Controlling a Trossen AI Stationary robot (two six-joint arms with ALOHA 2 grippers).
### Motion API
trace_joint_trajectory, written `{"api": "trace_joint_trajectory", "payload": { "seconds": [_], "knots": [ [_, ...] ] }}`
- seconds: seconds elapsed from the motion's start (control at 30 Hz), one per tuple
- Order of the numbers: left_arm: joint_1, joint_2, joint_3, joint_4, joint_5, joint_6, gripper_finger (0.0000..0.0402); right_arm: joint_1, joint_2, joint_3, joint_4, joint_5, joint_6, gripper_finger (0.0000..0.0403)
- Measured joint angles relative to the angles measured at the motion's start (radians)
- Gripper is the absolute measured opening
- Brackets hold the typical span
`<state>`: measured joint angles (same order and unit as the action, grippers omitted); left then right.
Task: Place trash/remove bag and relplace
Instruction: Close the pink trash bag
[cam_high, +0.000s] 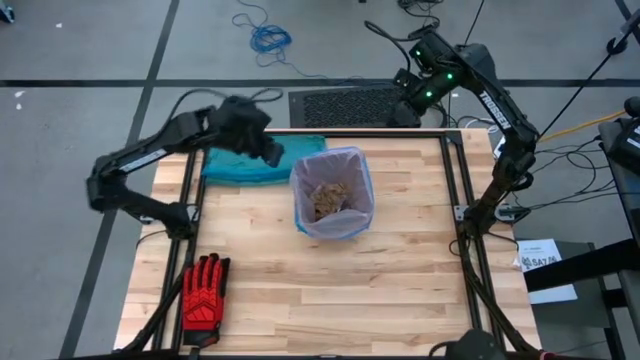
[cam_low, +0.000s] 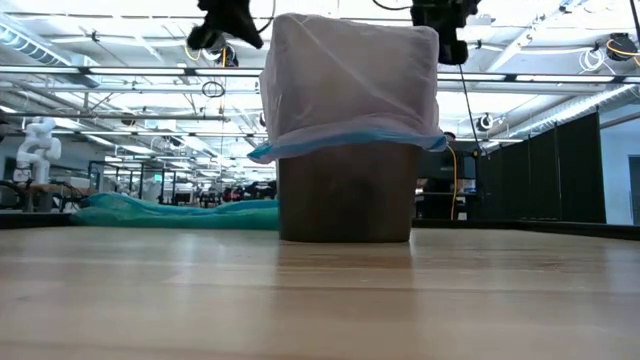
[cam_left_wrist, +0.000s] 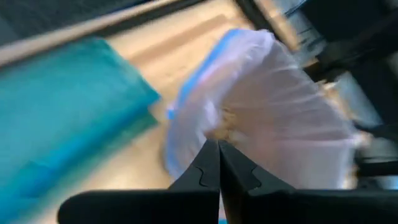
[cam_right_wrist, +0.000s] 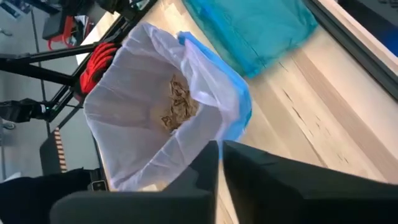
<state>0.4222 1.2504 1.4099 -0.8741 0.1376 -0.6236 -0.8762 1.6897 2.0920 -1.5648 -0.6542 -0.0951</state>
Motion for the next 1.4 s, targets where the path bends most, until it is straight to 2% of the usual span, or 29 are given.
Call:
{"api": "trace_joint_trajectory", "payload": {
  "seconds": [0.13,0.2,0.27,0.33,0.47,0.6,0.67,0.77,0.93,1.0,1.27,1.4],
  "knots": [
    [-0.061,-0.169,-0.282,0.254,0.078,-0.271,0.0001,-0.010,-0.002,-0.022,0.007,-0.003,-0.002,0.0013],
    [-0.115,-0.235,-0.403,0.420,0.085,-0.427,0.0001,-0.009,-0.001,-0.023,0.025,-0.003,-0.002,0.0015],
    [-0.181,-0.279,-0.507,0.553,0.051,-0.567,0.0001,-0.009,-0.002,-0.023,0.031,-0.006,0.001,0.0012],
    [-0.252,-0.296,-0.575,0.618,-0.014,-0.680,0.0000,-0.009,-0.002,-0.023,0.041,-0.005,0.006,0.0005],
    [-0.389,-0.282,-0.633,0.572,-0.148,-0.834,0.0000,-0.016,-0.002,-0.023,0.076,-0.004,0.014,0.0002],
    [-0.503,-0.238,-0.662,0.502,-0.248,-0.987,0.0000,-0.034,-0.002,-0.023,0.091,-0.002,0.016,0.0001],
    [-0.547,-0.219,-0.689,0.518,-0.291,-1.059,0.0000,-0.047,-0.002,-0.023,0.099,-0.002,0.015,0.0001],
    [-0.598,-0.182,-0.739,0.607,-0.322,-1.105,0.0000,-0.061,-0.002,-0.023,0.108,-0.001,0.007,0.0001],
    [-0.642,-0.113,-0.845,0.887,-0.431,-1.226,0.0000,-0.074,-0.002,-0.023,0.126,-0.002,0.005,0.0001],
    [-0.652,-0.084,-0.871,0.941,-0.461,-1.260,0.0005,-0.075,-0.002,-0.023,0.125,-0.002,0.005,0.0000],
    [-0.667,0.005,-0.905,0.983,-0.485,-1.391,0.0091,-0.074,-0.001,-0.023,0.126,-0.002,0.005,0.0000],
    [-0.667,0.038,-0.924,1.090,-0.578,-1.402,0.0132,-0.074,-0.001,-0.023,0.125,-0.002,0.000,0.0000]
  ]
}}
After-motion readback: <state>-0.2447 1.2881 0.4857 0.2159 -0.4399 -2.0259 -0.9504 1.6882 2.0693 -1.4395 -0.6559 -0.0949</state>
